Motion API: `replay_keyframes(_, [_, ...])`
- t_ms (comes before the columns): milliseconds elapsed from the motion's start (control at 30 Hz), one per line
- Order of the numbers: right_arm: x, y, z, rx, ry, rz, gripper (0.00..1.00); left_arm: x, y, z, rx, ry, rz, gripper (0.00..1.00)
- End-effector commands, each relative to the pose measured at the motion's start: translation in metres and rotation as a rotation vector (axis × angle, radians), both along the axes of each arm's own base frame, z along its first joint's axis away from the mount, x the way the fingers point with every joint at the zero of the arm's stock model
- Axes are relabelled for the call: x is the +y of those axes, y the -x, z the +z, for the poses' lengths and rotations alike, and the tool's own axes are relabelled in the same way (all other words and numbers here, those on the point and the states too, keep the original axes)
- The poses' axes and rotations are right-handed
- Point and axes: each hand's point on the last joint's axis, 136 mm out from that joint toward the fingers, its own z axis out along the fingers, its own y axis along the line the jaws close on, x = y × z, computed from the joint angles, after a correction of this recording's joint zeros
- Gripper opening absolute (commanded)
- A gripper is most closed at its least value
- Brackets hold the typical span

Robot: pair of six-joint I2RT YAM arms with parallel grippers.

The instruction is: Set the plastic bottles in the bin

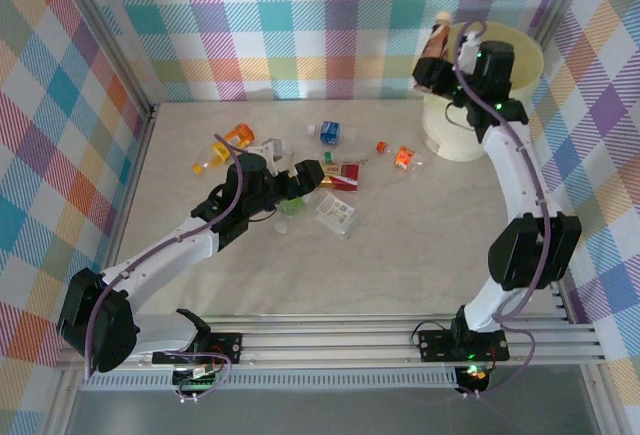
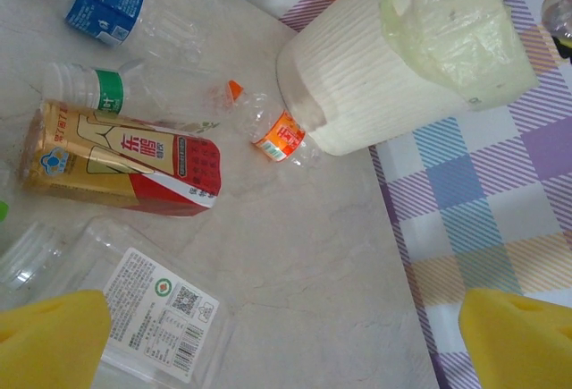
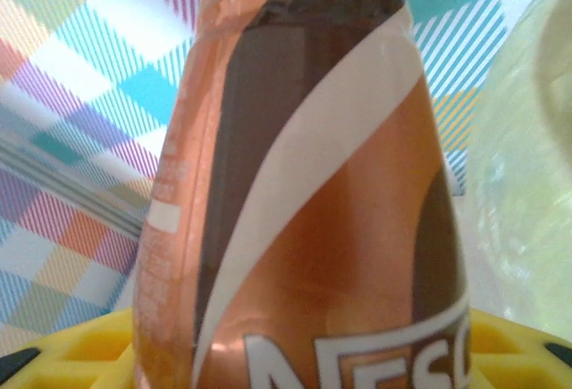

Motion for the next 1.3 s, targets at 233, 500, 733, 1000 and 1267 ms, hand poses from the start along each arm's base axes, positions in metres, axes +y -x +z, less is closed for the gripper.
replay_keyframes(233, [-0.071, -0.054, 0.009, 0.209, -0.461, -0.078, 0.41, 0.018, 0.011, 0.016, -0.057, 0.005, 0.052, 1.00])
replay_keyframes(500, [-0.123, -0.094, -0.006, 0.232, -0.569, -0.316, 0.52, 0.028, 0.014, 0.015, -0.066, -0.010, 0.083, 1.00])
replay_keyframes(733, [-0.138, -0.117, -0.019, 0.278, -0.692, -0.417, 0.71, 0.028, 0.015, 0.013, -0.057, -0.012, 0.081, 1.00])
replay_keyframes(1000, [-0.145, -0.109, -0.001, 0.261, -0.706, -0.467, 1.00, 0.032, 0.016, 0.011, -0.061, -0.022, 0.094, 1.00])
replay_keyframes(1267, [-0.139, -0.096, 0.013, 0.241, -0.674, -0.441, 1.00, 0.029, 0.015, 0.008, -0.053, -0.020, 0.087, 1.00])
